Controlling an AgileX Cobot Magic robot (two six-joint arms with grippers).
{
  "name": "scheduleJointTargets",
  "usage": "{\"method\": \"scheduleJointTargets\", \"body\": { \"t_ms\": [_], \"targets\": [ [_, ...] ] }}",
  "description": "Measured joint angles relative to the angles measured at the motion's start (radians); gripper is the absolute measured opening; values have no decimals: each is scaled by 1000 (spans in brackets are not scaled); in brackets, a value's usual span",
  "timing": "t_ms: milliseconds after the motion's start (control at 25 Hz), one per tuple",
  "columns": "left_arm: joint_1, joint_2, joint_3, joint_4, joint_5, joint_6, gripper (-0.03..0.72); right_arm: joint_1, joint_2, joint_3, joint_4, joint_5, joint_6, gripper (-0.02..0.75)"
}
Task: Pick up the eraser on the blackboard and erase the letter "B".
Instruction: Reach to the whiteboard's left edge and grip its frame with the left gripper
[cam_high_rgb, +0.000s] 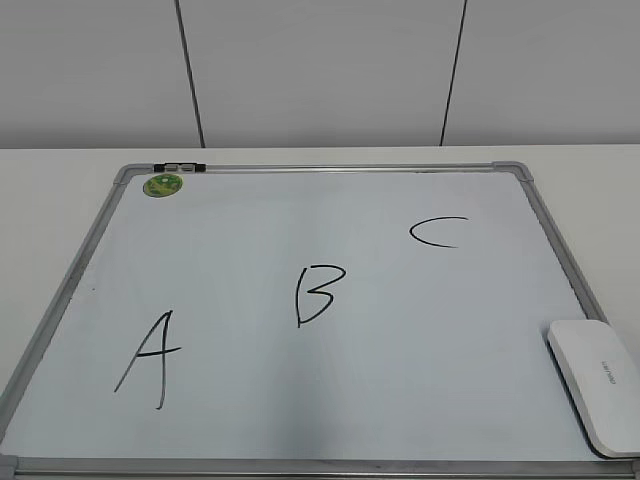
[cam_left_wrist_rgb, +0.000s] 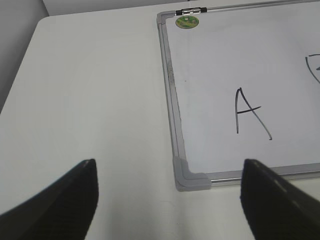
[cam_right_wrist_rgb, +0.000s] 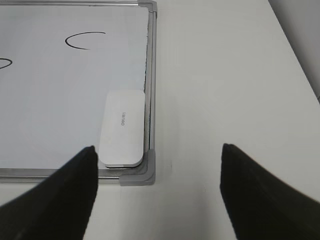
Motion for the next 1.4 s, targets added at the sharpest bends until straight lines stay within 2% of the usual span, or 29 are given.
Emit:
{"method": "scheduleJointTargets", "body": {
  "t_ms": [1120, 1400],
  "targets": [
    [0, 2, 0, 3, -2, 0, 643, 0, 0, 0, 0, 0, 0, 587],
    [0, 127, -95, 1, -23, 0, 640, 0, 0, 0, 0, 0, 0, 587]
  ]
}}
